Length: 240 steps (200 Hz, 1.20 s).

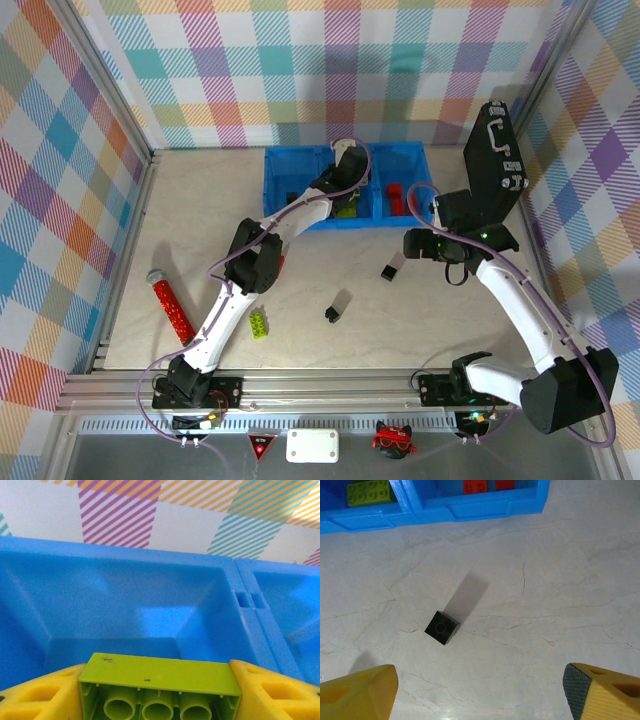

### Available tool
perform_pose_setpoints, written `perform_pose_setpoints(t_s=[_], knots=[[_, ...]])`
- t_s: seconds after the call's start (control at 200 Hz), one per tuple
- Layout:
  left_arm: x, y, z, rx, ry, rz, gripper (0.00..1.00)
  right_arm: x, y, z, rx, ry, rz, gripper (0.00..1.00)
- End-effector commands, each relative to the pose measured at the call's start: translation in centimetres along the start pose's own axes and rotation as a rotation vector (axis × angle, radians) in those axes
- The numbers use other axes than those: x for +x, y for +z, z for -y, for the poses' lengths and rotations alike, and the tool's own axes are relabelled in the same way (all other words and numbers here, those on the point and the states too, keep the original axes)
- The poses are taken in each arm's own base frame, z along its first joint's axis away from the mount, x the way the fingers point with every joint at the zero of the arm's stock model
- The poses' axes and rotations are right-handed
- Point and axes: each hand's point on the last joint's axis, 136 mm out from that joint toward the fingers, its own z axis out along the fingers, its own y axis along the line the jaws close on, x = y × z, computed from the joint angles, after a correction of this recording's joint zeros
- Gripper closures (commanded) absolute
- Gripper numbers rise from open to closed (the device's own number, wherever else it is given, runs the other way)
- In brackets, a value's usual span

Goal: Sort the legos into containers by color
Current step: Place the lego in the container.

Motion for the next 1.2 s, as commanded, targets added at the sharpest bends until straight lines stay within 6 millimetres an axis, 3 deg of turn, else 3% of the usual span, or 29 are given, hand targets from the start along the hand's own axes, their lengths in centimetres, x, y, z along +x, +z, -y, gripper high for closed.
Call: perform_pose_setpoints(t_s=[0.0,0.475,0.745,0.98,1.195], knots=[[0.1,0.7,-0.5,-0.045,0.037,0.040,0.37,0.5,-0.5,0.1,-0.013,0.018,-0.001,0.13],[1.1,1.2,-1.6,-0.093,0.031,0.037,0.26,0.7,-0.8,0.0,-0.023,0.020,0.004,0.13],[0.2,0.5,-1.3,-0.075,0.031,0.041,0.22,0.5,-1.3,0.0,-0.024,0.018,0.016,0.13],[-2.2,-1.9,-0.2,-0.008,0.013,0.054,0.25,0.7,-0.9,-0.3,-0.042,0.022,0.000,0.13],[-3.2,-5.6,0.2,0.059,-0.059,-0.025,0.30,1.2,-0.2,-0.5,-0.050,0.019,-0.026,0.13]])
